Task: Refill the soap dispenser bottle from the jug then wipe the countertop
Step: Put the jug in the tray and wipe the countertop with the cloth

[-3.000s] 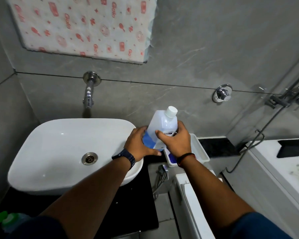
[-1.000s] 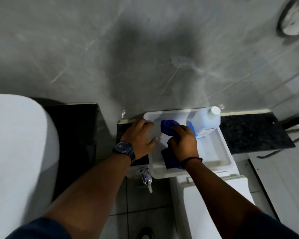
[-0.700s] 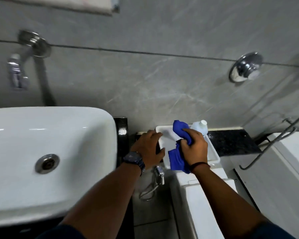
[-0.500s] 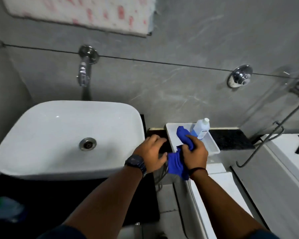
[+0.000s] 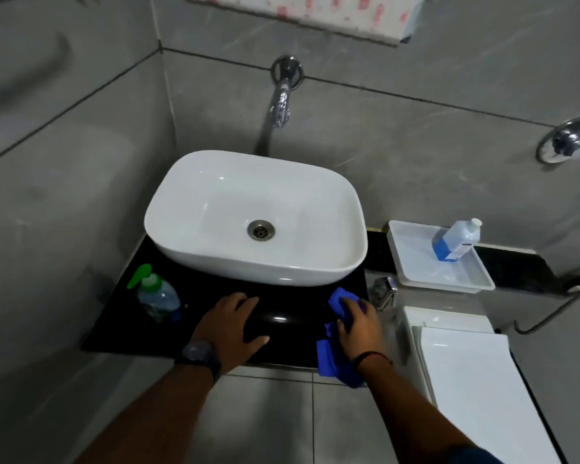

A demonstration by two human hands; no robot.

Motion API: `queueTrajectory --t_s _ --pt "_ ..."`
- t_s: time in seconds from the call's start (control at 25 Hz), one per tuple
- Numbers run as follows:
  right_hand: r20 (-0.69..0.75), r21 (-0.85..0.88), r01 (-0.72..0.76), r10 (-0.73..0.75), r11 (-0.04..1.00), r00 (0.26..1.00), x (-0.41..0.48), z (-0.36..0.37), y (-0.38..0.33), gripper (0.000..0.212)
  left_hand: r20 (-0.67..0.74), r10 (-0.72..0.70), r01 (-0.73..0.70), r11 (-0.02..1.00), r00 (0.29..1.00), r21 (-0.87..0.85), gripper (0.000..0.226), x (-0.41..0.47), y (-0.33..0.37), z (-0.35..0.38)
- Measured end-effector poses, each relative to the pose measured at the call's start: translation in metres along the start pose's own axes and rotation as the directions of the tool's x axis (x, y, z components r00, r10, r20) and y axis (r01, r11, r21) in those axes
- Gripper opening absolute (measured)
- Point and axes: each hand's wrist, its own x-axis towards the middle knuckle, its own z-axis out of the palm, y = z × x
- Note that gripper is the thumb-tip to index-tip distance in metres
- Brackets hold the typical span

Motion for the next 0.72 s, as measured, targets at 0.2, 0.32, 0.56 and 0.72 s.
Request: queueTrajectory --t_s 0.2,0.32,0.56,0.72 --pt "-0.023 -0.242 0.022 -0.028 0.970 0.999 0.003 0.053 0.009 0.052 0.047 -0.228 0.222 0.968 0.972 0.116 0.112 -0.016 -0.053 0.024" --pt "-0.046 -0.260 0.119 -0.135 0.958 0.990 0.004 0.074 -0.014 0.049 0.018 -0.224 0.220 0.966 0.974 0.134 0.114 -0.016 -0.061 0.030" --pt "-0.054 -0.228 0.184 -0.201 0.956 0.978 -0.001 0.107 -0.060 0.049 -0.007 -0.234 0.234 0.970 0.972 0.066 0.124 -0.014 -0.058 0.029" --pt "-0.026 -0.213 0.251 -0.262 0.944 0.965 -0.003 0.109 -0.062 0.047 -0.027 -0.241 0.242 0.970 0.970 0.022 0.124 -0.015 -0.054 0.028"
